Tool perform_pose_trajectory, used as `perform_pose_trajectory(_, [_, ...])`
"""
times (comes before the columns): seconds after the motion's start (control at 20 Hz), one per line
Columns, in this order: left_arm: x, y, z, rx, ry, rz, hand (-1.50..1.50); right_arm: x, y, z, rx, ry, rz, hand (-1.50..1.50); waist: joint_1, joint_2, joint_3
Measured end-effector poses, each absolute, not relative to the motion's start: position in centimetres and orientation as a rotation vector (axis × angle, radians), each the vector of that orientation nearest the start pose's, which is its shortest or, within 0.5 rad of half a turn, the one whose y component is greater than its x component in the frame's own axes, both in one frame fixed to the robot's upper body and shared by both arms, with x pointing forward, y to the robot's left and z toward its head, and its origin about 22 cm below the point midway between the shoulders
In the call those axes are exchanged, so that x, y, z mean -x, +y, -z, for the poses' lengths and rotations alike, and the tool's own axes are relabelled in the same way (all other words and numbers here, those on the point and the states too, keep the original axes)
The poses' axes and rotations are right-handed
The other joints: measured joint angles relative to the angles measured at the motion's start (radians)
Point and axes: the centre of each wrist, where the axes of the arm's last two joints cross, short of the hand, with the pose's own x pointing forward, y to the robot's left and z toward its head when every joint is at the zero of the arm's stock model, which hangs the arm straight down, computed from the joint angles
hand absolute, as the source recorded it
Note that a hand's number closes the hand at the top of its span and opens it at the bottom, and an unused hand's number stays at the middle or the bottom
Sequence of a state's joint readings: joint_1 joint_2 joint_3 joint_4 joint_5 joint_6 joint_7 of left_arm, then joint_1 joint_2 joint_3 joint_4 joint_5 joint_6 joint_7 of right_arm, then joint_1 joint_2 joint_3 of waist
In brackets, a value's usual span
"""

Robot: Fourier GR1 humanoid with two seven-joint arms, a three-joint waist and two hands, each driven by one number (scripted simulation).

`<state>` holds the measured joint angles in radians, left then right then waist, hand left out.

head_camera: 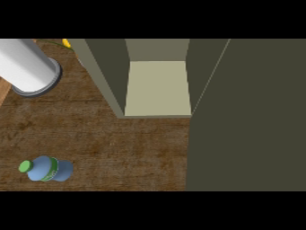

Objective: Pick up the bottled water, place it into the cabinet and close the cabinet

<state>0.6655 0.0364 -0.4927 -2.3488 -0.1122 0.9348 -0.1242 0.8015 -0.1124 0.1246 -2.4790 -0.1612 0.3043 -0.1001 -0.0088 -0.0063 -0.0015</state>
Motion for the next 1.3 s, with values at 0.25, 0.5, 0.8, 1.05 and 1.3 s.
perform_pose_trajectory(0.25, [-9.4, 20.0, -7.7, -0.568, -1.691, -0.77, -1.5, -5.0, -25.2, -11.1, -0.169, -1.833, -0.136, -1.5, 0.002, -0.001, -0.001])
perform_pose_trajectory(0.5, [-10.1, 21.6, -4.4, -0.575, -1.638, -0.764, -1.5, -4.4, -25.3, -11.1, -0.166, -1.84, -0.146, -1.5, 0.003, -0.001, -0.001])
perform_pose_trajectory(0.8, [-10.8, 23.8, -0.1, -0.577, -1.59, -0.773, -1.5, -3.3, -25.8, -10.9, -0.158, -1.839, -0.164, -1.5, -0.002, 0.0, -0.001])
perform_pose_trajectory(1.05, [-11.4, 25.2, 3.7, -0.561, -1.572, -0.783, -1.5, -2.4, -26.1, -10.8, -0.152, -1.831, -0.171, -1.5, -0.004, 0.002, -0.001])
perform_pose_trajectory(1.3, [-11.9, 26.6, 6.8, -0.557, -1.568, -0.802, -1.5, -1.6, -26.4, -10.9, -0.148, -1.829, -0.174, -1.5, -0.006, 0.003, -0.001])
